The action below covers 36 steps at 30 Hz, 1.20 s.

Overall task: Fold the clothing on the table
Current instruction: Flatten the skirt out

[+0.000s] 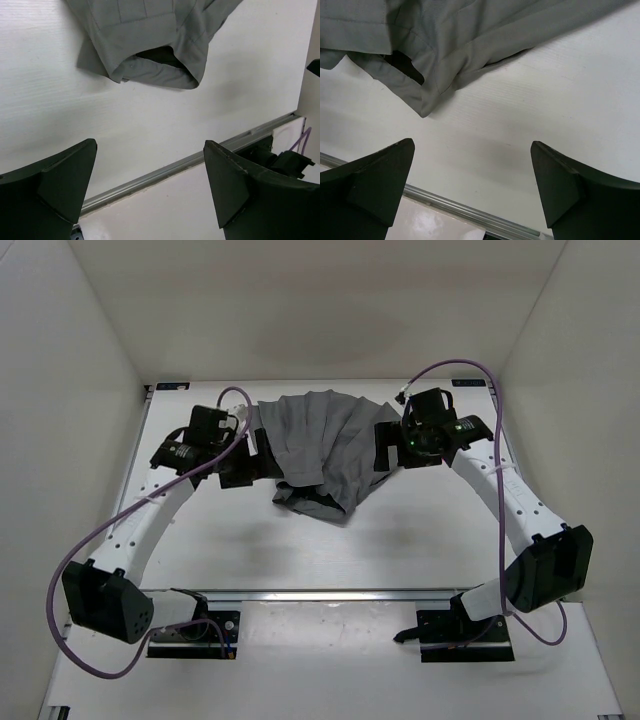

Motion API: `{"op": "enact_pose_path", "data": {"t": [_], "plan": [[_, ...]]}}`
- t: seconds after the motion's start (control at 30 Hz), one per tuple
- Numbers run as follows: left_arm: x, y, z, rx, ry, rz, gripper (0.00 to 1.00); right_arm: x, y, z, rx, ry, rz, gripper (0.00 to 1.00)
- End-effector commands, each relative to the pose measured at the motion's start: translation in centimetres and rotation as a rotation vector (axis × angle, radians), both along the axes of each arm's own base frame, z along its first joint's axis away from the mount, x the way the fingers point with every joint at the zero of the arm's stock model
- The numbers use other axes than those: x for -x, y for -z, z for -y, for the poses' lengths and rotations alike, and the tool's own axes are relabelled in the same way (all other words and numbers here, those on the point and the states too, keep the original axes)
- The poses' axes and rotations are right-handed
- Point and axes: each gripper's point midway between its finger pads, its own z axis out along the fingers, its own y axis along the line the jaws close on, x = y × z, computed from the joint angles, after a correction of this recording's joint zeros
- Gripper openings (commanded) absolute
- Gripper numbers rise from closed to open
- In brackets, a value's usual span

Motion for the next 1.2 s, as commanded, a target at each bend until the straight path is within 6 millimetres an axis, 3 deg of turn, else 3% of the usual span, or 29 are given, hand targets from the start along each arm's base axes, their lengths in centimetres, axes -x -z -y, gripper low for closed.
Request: {"op": "enact_pose_path", "data": {"t": [0.0,0.1,0.13,0.17,0.23,0.27,0.3,0.33,0.37,0.4,0.43,0.5,0.6,0.63,0.67,0.7,0.73,0.83,0.87,0.97,1.03,1.17], "plan": [[0.1,-1.0,0.7,0.041,0.035,0.024,0.99,-0.5,-1.4,0.3,-0.017,-0.005,0.055,0.99],[-0.2,-2.5,1.2,0.133,0.070,0.091,0.99,-0.5,-1.2,0.9,0.001,-0.005,0.066,0.94],[0.2,-3.0,1.8,0.128,0.105,0.125,0.95,-0.2,-1.2,1.0,-0.003,-0.014,0.067,0.69],[0.1,-3.8,2.4,0.132,0.115,0.164,0.89,-0.1,-0.8,0.8,-0.014,-0.017,0.062,0.54],[-0.1,-5.1,2.7,0.154,0.110,0.234,0.37,0.2,-0.4,0.4,-0.038,-0.033,0.055,0.06],[-0.1,-5.0,2.4,0.164,0.071,0.221,0.22,0.6,0.2,0.2,-0.053,-0.043,0.033,0.00],[-0.5,-4.9,2.1,0.169,0.041,0.236,0.04,0.7,0.2,-0.1,-0.070,-0.048,0.036,0.00],[-0.8,-4.9,1.9,0.183,0.029,0.247,0.00,0.9,0.3,-0.7,-0.104,-0.072,0.031,0.03],[-0.7,-4.5,1.7,0.187,0.024,0.237,0.06,1.6,1.0,-1.4,-0.132,-0.097,-0.005,0.08],[-1.0,-3.9,1.6,0.168,0.005,0.233,0.17,1.9,1.1,-2.4,-0.157,-0.122,-0.004,0.41],[-1.4,-3.0,1.3,0.144,-0.014,0.213,0.42,2.0,1.3,-3.1,-0.176,-0.126,-0.004,0.48],[-1.3,-2.1,2.3,0.113,0.006,0.204,0.51,3.1,2.8,-4.6,-0.223,-0.149,-0.034,0.34],[-1.9,1.3,1.9,-0.037,-0.047,0.149,0.59,3.8,4.1,-6.0,-0.263,-0.142,-0.055,0.41],[-2.2,2.5,0.7,-0.093,-0.096,0.124,0.58,4.1,4.7,-6.4,-0.274,-0.132,-0.077,0.37],[-2.2,5.5,-0.8,-0.138,-0.161,0.032,0.61,4.0,5.3,-6.9,-0.318,-0.084,-0.107,0.44],[-2.4,5.4,-0.8,-0.138,-0.165,0.040,0.61,4.3,5.9,-6.7,-0.311,-0.079,-0.124,0.44],[-2.6,6.4,-1.4,-0.138,-0.197,0.003,0.60,4.2,5.6,-7.2,-0.336,-0.049,-0.123,0.57],[-3.7,7.7,-1.0,-0.183,-0.211,-0.014,0.59,4.8,7.2,-7.7,-0.428,0.044,-0.177,0.62],[-4.1,8.0,0.0,-0.187,-0.194,-0.026,0.60,4.8,6.8,-8.1,-0.466,0.050,-0.177,0.62],[-5.7,9.0,-0.5,-0.248,-0.241,-0.052,0.63,4.4,7.9,-8.9,-0.567,0.146,-0.231,0.66],[-6.5,10.3,-0.3,-0.270,-0.249,-0.081,0.63,4.1,9.0,-9.4,-0.562,0.168,-0.263,0.68],[-7.7,10.2,0.0,-0.245,-0.277,-0.079,0.62,3.8,10.3,-10.8,-0.558,0.170,-0.299,0.67]]}}
